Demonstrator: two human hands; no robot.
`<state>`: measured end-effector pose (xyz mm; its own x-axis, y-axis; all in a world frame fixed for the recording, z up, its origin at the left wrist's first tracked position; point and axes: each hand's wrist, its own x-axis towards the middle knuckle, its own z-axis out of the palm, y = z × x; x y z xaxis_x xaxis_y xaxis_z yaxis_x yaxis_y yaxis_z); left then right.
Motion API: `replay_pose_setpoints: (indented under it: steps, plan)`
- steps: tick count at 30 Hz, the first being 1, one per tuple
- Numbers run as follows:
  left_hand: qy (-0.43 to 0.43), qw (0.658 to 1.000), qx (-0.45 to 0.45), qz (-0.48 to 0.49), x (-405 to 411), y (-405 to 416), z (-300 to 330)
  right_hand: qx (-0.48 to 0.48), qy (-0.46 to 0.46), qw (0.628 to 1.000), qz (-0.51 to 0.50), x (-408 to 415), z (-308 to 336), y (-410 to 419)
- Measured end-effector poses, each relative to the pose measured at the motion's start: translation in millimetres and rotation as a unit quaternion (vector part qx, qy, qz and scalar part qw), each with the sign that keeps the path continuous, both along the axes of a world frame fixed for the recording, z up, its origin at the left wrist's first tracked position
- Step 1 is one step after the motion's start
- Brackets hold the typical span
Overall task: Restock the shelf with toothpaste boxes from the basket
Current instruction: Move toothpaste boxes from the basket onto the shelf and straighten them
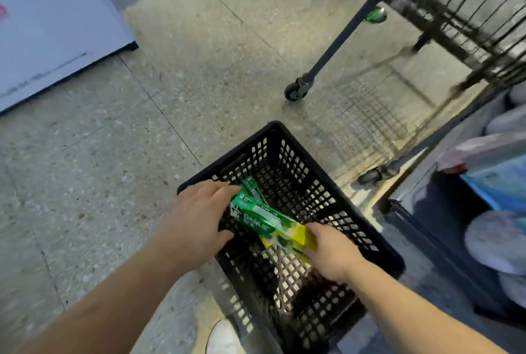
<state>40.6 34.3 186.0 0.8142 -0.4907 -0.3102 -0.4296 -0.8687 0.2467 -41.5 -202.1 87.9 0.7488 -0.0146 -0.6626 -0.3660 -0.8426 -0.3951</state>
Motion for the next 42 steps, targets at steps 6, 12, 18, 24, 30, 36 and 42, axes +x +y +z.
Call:
replay_pose_setpoints:
  steps: [6,12,18,24,30,36,42]
  plan:
    - [-0.049,0.997,0.042,-0.046,-20.3,-24.4,168.2,-0.025,-0.054,0.993,0.103,7.1,205.9,-64.9]
    - [-0.104,0.992,0.044,-0.048,-52.7,-36.4,335.0,-0.051,-0.148,0.977,0.144,-22.7,407.7,-96.3]
    - [-0.18,0.978,0.061,-0.084,-65.9,-31.4,438.9,-0.092,-0.212,0.964,0.134,-75.5,537.8,-99.4]
    - [-0.242,0.958,0.011,-0.157,-80.5,-28.1,500.9,-0.133,-0.243,0.96,0.041,-150.7,606.5,-71.2]
    - [-0.279,0.926,-0.049,-0.248,-132.3,-56.4,543.1,-0.175,-0.239,0.954,-0.045,-241.7,628.7,-56.6]
    - [-0.268,0.89,-0.079,-0.36,-216.2,-115.3,570.6,-0.202,-0.221,0.941,-0.156,-366.2,656.4,-78.7]
    - [-0.25,0.841,-0.124,-0.463,-340.3,-206.2,594.2,-0.208,-0.232,0.904,-0.292,-528.3,698.7,-108.7]
